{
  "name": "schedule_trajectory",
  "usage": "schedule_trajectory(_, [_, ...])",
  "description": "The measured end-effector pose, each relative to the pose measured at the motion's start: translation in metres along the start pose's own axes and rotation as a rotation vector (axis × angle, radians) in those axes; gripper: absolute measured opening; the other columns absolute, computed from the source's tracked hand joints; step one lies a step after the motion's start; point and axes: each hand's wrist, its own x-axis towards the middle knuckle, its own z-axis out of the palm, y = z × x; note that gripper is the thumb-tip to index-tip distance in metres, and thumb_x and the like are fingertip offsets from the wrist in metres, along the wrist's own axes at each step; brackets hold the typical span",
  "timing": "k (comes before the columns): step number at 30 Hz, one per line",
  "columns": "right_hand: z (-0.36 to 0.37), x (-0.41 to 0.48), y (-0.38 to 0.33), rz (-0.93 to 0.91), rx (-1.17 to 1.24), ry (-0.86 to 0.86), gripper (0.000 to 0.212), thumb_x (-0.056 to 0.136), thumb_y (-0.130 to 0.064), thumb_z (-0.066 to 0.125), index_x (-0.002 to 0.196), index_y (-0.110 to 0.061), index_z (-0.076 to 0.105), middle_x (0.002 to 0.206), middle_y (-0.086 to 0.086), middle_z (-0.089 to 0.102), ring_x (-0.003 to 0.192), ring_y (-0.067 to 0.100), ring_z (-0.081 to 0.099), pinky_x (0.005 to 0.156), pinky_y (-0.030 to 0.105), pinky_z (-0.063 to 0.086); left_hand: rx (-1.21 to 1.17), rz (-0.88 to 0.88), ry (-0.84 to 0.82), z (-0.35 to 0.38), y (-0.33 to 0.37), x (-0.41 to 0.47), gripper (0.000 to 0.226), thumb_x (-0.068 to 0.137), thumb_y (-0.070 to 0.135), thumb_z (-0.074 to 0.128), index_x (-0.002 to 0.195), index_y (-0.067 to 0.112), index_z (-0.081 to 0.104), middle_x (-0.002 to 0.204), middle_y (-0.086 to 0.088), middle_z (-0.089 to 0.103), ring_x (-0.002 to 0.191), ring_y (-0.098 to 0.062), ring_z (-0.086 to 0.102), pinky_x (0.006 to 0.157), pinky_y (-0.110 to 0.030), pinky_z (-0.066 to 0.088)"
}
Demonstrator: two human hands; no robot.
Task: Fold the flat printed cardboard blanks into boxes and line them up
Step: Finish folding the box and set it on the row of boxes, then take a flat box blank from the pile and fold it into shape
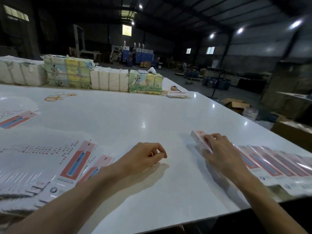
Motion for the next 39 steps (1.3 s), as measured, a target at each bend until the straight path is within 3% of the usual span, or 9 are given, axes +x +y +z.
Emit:
schedule_trajectory(4, [0.01, -0.021, 0.031, -0.009, -0.253, 0.057, 0.041, 0.106, -0.038, 0.043, 0.146, -0.027, 0.046, 0.144, -0.003, 0.055, 0.126, 0.018, 0.052, 0.113, 0.039, 0.041, 0.083, -0.021, -0.054, -0.001, 0.002, -0.002, 0.016, 0.103, 0.032, 0.06, 0.098, 0.037, 0.074, 0.075, 0.013, 0.071, 0.067, -0.002, 0.063, 0.069, -0.019, 0.045])
schedule_trajectory(18, [-0.025, -0.038, 0.069, 0.073, -0.263, 0.042, 0.044, 0.104, -0.041, 0.057, 0.144, -0.026, 0.05, 0.144, -0.002, 0.057, 0.126, 0.018, 0.056, 0.113, 0.041, 0.043, 0.106, -0.012, -0.075, -0.001, -0.006, 0.002, 0.018, 0.102, 0.034, 0.058, 0.1, 0.043, 0.073, 0.074, 0.015, 0.068, 0.066, -0.001, 0.058, 0.073, -0.027, 0.046])
schedule_trajectory(23, [-0.027, -0.004, 0.001, -0.091, -0.112, 0.15, 0.033, 0.105, -0.034, 0.058, 0.131, -0.015, 0.067, 0.13, 0.005, 0.07, 0.113, 0.024, 0.067, 0.103, 0.043, 0.052, 0.109, -0.026, -0.07, -0.002, -0.004, 0.002, 0.019, 0.102, 0.032, 0.058, 0.098, 0.042, 0.074, 0.073, 0.015, 0.068, 0.064, -0.002, 0.056, 0.069, -0.024, 0.043])
schedule_trajectory(26, [-0.021, 0.026, -0.059, -0.259, -0.016, 0.191, 0.025, 0.105, -0.033, 0.056, 0.119, -0.018, 0.071, 0.109, 0.0, 0.076, 0.091, 0.02, 0.071, 0.086, 0.041, 0.06, 0.082, -0.027, -0.065, -0.004, -0.001, 0.0, 0.019, 0.103, 0.029, 0.059, 0.099, 0.039, 0.074, 0.073, 0.012, 0.068, 0.063, -0.003, 0.056, 0.067, -0.024, 0.045])
schedule_trajectory(30, [-0.002, 0.06, -0.132, -0.373, 0.125, 0.107, 0.025, 0.106, -0.034, 0.051, 0.107, -0.018, 0.07, 0.081, -0.002, 0.072, 0.068, 0.019, 0.065, 0.07, 0.038, 0.059, 0.053, -0.036, -0.035, -0.007, 0.003, -0.001, 0.021, 0.103, 0.024, 0.058, 0.1, 0.033, 0.076, 0.074, 0.009, 0.071, 0.065, -0.006, 0.061, 0.067, -0.022, 0.048])
schedule_trajectory(34, [0.037, 0.063, -0.16, -0.344, 0.204, 0.076, 0.024, 0.106, -0.031, 0.047, 0.101, -0.018, 0.067, 0.071, -0.002, 0.066, 0.065, 0.022, 0.06, 0.065, 0.038, 0.053, 0.02, -0.054, -0.007, -0.008, 0.003, -0.003, 0.019, 0.099, 0.017, 0.059, 0.093, 0.025, 0.075, 0.073, 0.004, 0.072, 0.063, -0.015, 0.067, 0.058, -0.023, 0.053])
schedule_trajectory(39, [0.064, 0.065, -0.151, -0.29, 0.331, 0.022, 0.017, 0.1, -0.032, 0.05, 0.097, -0.024, 0.066, 0.068, -0.006, 0.066, 0.068, 0.021, 0.06, 0.063, 0.035, 0.046, 0.089, -0.076, 0.092, -0.025, 0.014, 0.001, 0.019, 0.093, 0.022, 0.057, 0.089, 0.03, 0.073, 0.076, 0.007, 0.073, 0.068, -0.013, 0.071, 0.067, -0.028, 0.059])
